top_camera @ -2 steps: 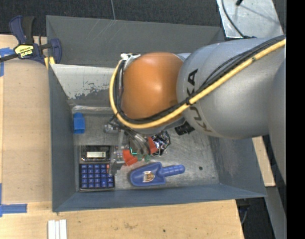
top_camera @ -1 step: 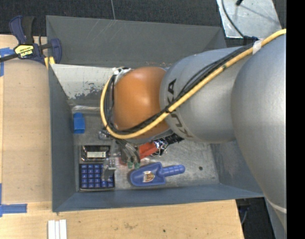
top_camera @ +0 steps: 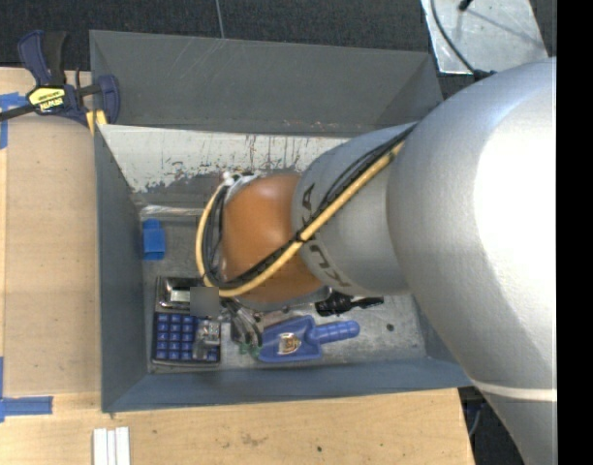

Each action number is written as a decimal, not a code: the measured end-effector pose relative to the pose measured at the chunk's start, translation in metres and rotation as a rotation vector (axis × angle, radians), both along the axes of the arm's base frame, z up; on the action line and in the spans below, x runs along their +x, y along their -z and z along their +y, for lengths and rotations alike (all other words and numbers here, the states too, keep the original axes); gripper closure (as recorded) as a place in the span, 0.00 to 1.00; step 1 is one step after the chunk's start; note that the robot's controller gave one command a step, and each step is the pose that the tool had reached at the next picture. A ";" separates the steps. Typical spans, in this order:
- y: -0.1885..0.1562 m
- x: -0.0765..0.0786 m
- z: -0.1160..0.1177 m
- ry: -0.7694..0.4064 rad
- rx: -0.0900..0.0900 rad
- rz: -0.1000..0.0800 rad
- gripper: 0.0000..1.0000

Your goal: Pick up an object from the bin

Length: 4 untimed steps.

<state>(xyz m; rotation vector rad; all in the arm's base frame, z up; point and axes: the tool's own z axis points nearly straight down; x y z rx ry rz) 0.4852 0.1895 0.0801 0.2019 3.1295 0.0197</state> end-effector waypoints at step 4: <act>-0.110 0.004 0.002 0.029 -0.012 0.005 1.00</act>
Offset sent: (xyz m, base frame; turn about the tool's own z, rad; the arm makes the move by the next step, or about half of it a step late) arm -0.0020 0.0118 0.0139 -0.0073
